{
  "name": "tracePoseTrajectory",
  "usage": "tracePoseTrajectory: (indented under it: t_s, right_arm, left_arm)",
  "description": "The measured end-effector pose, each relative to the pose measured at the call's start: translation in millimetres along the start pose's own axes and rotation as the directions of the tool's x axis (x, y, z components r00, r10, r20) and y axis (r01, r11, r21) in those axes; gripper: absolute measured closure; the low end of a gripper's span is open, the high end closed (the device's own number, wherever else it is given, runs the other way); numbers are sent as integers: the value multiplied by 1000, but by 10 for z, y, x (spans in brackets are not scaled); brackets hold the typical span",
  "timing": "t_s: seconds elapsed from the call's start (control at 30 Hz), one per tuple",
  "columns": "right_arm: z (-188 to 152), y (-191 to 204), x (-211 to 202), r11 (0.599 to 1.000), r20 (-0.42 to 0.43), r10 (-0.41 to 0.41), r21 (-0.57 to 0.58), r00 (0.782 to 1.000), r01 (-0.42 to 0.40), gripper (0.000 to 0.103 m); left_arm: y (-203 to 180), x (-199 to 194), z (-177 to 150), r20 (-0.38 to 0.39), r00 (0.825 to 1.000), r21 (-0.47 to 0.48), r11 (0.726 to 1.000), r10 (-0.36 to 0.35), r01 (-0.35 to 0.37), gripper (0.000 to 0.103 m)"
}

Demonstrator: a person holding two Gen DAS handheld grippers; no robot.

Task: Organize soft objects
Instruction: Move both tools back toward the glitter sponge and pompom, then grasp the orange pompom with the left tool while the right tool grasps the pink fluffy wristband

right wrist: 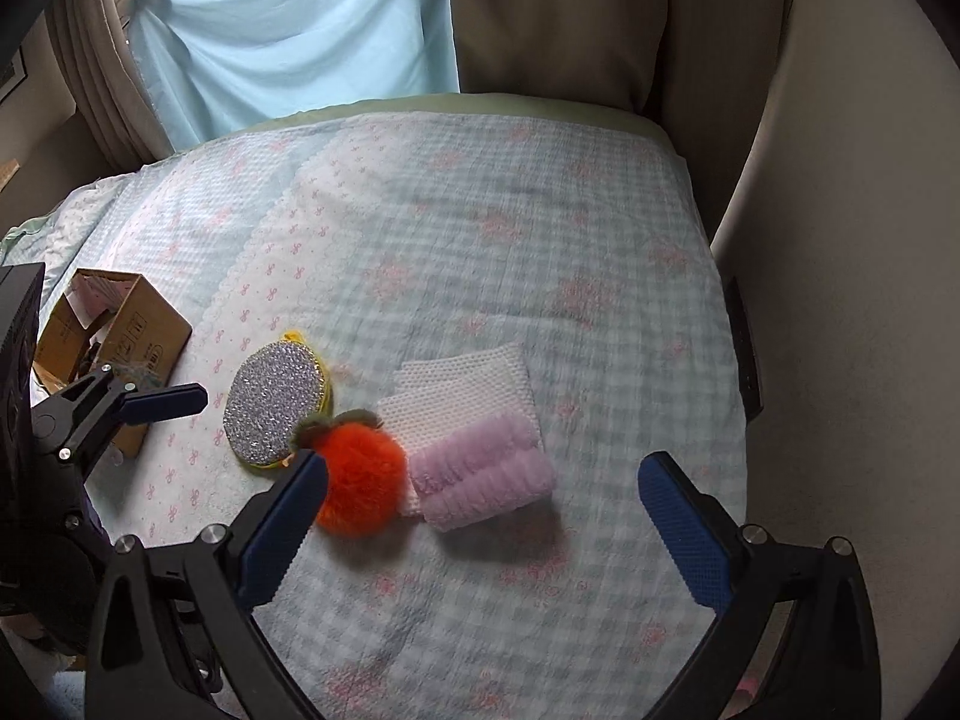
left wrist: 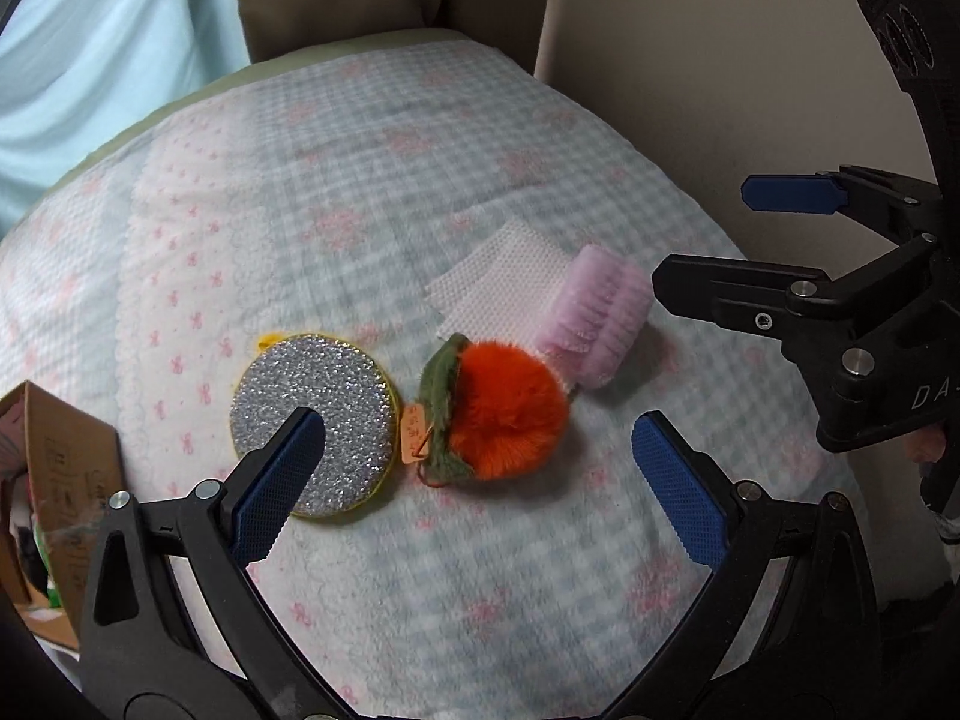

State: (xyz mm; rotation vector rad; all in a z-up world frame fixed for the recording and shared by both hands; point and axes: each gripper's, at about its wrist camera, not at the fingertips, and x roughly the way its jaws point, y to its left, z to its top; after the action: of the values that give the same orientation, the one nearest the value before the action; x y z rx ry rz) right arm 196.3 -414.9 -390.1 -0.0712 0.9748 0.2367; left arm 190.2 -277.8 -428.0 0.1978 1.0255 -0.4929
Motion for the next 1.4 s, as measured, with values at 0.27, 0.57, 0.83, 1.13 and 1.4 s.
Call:
tracePoseTrajectory:
  t_s: [0.27, 0.57, 0.83, 1.13, 1.4]
  right_arm:
    - [-157, -6, 465, 998, 7, 15, -69, 1000, -15, 5]
    - [-176, 5, 817, 991, -46, 45, -126, 998, -51, 31]
    - [-181, 13, 817, 990, -57, 25, -135, 998, -33, 53]
    - [-161, -1, 731, 995, -41, -5, -98, 999, 1, 71]
    - [-106, 43, 516, 998, 10, -21, -52, 1000, 22, 73]
  left_arm:
    - [-55, 507, -53, -30, 1000, 74, 997, -1, 4, 18]
    - [-81, 785, -87, -58, 998, 123, 992, 14, -7, 34]
    - [-60, 786, -92, -64, 998, 134, 991, 21, -12, 60]
    - [-51, 679, -124, -45, 999, 137, 991, 21, -14, 65]
    - [-60, 473, -109, 1, 1000, 135, 991, 16, -15, 66]
